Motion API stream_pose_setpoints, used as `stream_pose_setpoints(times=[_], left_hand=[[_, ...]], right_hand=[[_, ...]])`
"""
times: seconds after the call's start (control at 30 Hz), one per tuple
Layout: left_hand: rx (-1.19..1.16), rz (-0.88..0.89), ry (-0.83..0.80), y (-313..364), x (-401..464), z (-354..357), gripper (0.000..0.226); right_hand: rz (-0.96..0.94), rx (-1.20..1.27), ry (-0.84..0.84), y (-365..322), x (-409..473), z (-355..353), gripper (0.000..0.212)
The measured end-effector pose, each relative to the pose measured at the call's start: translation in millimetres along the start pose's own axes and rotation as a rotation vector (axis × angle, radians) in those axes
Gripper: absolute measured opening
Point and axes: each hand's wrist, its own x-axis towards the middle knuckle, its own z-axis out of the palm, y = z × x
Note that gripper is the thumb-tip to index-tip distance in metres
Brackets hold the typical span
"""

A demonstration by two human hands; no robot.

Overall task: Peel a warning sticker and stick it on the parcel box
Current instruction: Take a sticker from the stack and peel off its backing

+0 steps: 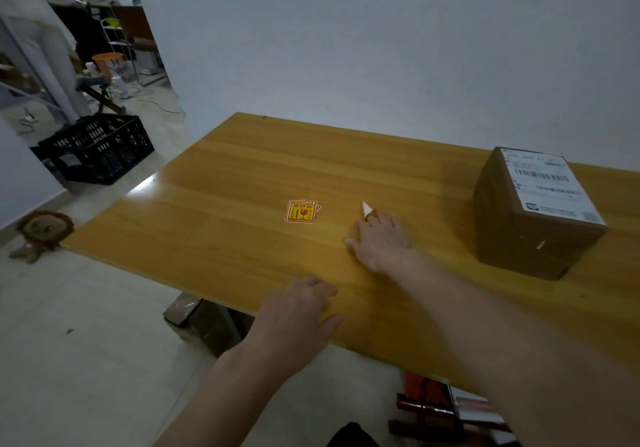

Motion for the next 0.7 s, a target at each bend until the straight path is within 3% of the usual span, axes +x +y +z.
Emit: stream_pose_setpoints(times=[0.1, 0.23, 0.33, 0.47, 0.53, 0.67, 0.7], left_hand=[[0.004, 0.015, -0.018, 28, -9, 9, 0.043], [-0.105, -0.098, 0.031, 66, -23, 19, 0.049], [-0.363, -0.185, 0.126, 68, -12, 24, 0.064], [-0.883, -0.324, 0.170, 80, 5, 13, 0.071], [-1.068, -0.347, 0.152, 84, 8, 10, 0.057], [-1.163, -0.258, 0.101, 118, -7, 18, 0.003], [-1.178, -0.249, 0.132, 128, -11, 21, 0.011]], right_hand=[[0.031, 0.111, 0.075, 34, -36, -1, 0.050], [0.076, 0.579, 0.339, 68, -92, 0, 0.026], [0.116, 1.138, 0.359, 66, -107, -13, 0.019], [0.034, 1.450, 0.308, 61, -135, -31, 0.017], [-0.010, 1.516, 0.294, 64, -153, -36, 0.022], [-0.026, 1.552, 0.301, 87, -207, -37, 0.039], [-0.019, 1.544, 0.307, 93, -218, -36, 0.043]])
